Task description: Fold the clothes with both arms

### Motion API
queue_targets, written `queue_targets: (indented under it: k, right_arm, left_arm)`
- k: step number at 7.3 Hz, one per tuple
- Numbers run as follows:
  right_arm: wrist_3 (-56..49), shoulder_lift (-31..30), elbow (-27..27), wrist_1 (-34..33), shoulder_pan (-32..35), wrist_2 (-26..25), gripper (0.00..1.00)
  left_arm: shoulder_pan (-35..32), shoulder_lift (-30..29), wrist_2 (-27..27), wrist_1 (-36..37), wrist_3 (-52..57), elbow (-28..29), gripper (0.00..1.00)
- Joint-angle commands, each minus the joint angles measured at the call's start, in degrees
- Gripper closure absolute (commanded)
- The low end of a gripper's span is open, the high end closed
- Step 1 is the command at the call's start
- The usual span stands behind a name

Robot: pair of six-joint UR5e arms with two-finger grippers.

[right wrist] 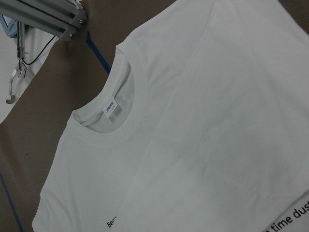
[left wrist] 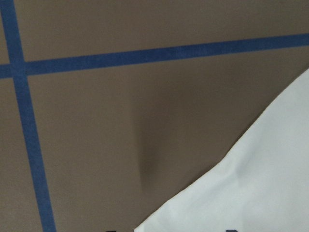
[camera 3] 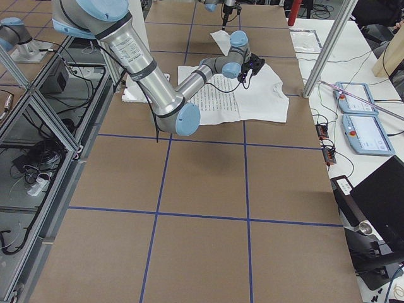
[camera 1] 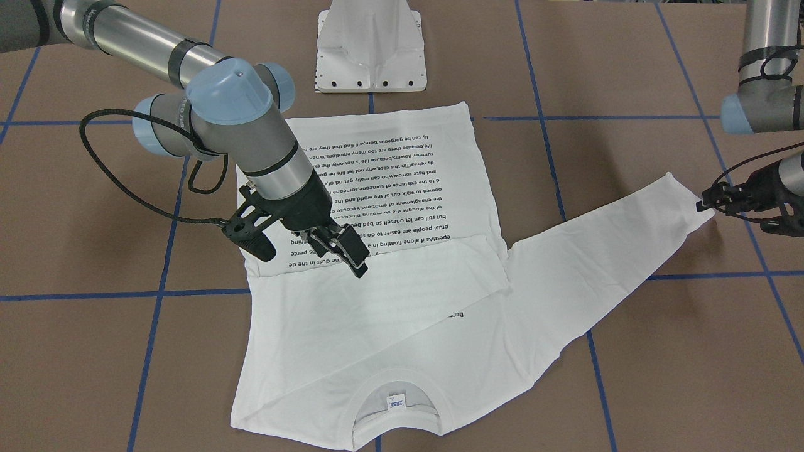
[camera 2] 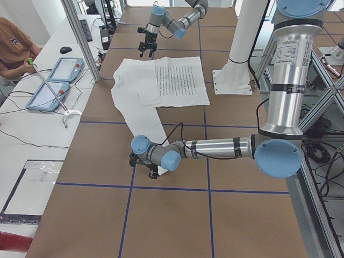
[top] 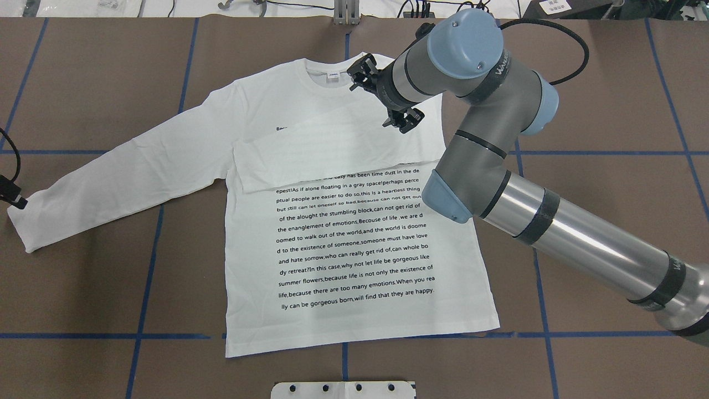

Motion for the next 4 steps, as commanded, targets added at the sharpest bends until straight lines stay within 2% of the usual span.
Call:
queue_targets:
  k: [1, 2, 4]
  right_arm:
    - [0.0, -0.2, 0.0, 0.0, 0.0, 0.0, 0.00]
    - [0.0, -0.2, 0.0, 0.0, 0.0, 0.0, 0.00]
    - [0.0, -0.2, 0.0, 0.1, 0.0, 0.0, 0.00]
  left_arm:
    - [1.0, 0.0, 0.1, 0.1, 0.0, 0.4, 0.31]
    - [1.1, 0.0, 0.1, 0.1, 0.0, 0.7, 0.33]
    - [1.1, 0.1, 0.1, 0.1, 0.0, 1.0, 0.48]
